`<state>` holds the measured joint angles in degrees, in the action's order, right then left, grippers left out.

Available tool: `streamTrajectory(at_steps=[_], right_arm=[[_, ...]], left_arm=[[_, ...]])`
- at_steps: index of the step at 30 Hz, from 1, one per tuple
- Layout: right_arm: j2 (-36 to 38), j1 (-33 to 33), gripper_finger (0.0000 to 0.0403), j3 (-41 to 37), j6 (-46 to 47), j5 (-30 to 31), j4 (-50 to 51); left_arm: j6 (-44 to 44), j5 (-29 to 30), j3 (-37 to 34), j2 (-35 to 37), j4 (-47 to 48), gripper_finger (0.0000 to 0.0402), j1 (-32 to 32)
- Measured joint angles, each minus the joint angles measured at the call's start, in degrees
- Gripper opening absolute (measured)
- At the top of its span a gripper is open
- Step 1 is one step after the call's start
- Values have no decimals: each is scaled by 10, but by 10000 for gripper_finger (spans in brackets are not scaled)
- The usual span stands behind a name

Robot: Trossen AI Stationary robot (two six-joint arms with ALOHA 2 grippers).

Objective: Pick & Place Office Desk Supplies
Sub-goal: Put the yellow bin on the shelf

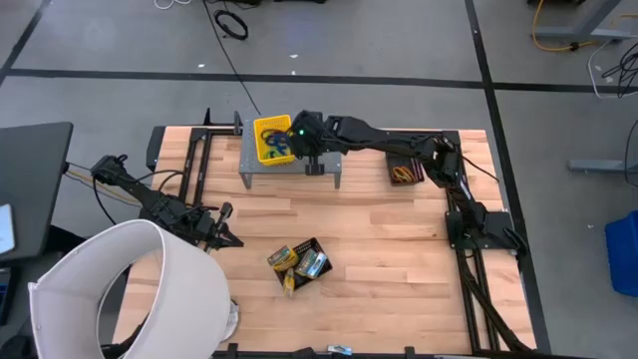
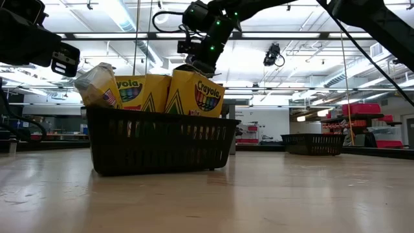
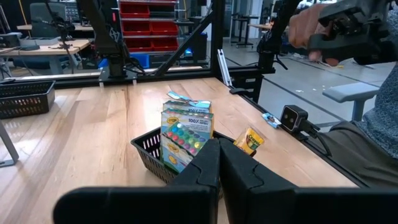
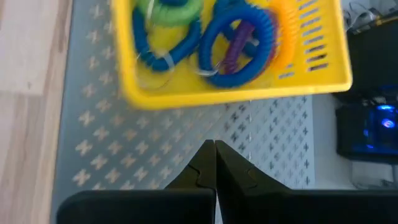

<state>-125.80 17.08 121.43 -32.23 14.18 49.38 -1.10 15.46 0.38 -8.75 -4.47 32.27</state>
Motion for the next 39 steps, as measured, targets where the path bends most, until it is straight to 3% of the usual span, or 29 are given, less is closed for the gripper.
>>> streamTrajectory(at_steps=[21,30,39], right_arm=[[-14,4,0,0,-54,-152,-80],[-14,16,0,0,-51,-126,-83],[-14,18,0,0,-67,-188,-132]], left_arm=[[-10,0,0,0,0,8,0],[-9,5,0,0,0,8,0],[-8,10,0,0,0,8,0]])
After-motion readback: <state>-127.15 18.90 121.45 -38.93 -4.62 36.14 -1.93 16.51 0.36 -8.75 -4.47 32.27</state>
